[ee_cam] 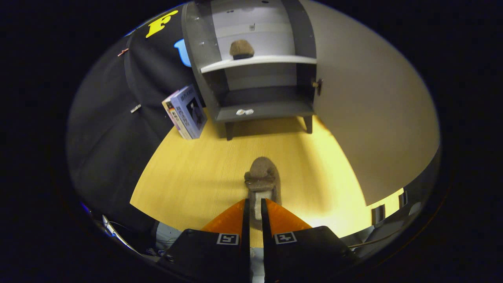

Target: Open the shoe cabinet door, grab the shoes and put them into the shoe cabinet, then close the shoe cabinet door.

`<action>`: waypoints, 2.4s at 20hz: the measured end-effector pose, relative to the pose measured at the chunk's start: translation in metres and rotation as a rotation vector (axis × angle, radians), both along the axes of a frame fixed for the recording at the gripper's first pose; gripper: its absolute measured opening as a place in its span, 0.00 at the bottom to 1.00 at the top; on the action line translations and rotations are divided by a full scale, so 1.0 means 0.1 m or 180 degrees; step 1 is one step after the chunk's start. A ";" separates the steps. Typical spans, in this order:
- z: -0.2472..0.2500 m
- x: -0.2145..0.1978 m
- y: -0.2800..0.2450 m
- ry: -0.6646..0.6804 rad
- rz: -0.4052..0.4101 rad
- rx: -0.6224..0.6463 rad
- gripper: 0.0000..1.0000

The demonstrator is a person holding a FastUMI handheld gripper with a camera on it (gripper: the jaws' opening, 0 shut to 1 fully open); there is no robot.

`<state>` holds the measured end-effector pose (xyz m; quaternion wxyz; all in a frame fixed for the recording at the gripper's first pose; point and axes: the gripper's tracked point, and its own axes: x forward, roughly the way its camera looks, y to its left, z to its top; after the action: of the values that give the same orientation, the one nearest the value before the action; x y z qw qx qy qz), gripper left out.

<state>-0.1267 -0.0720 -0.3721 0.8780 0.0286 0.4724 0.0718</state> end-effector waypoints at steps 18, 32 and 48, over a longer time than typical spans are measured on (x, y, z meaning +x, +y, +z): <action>-1.52 0.47 0.26 0.0386 -0.0082 -0.0255 0.18; -1.67 1.02 0.21 -0.0481 -0.0079 -0.0430 0.18; -0.94 1.11 -0.06 -0.0628 -0.0185 -0.0520 0.05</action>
<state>-0.0161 -0.0783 -0.4665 0.9213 -0.0366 0.3870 0.0101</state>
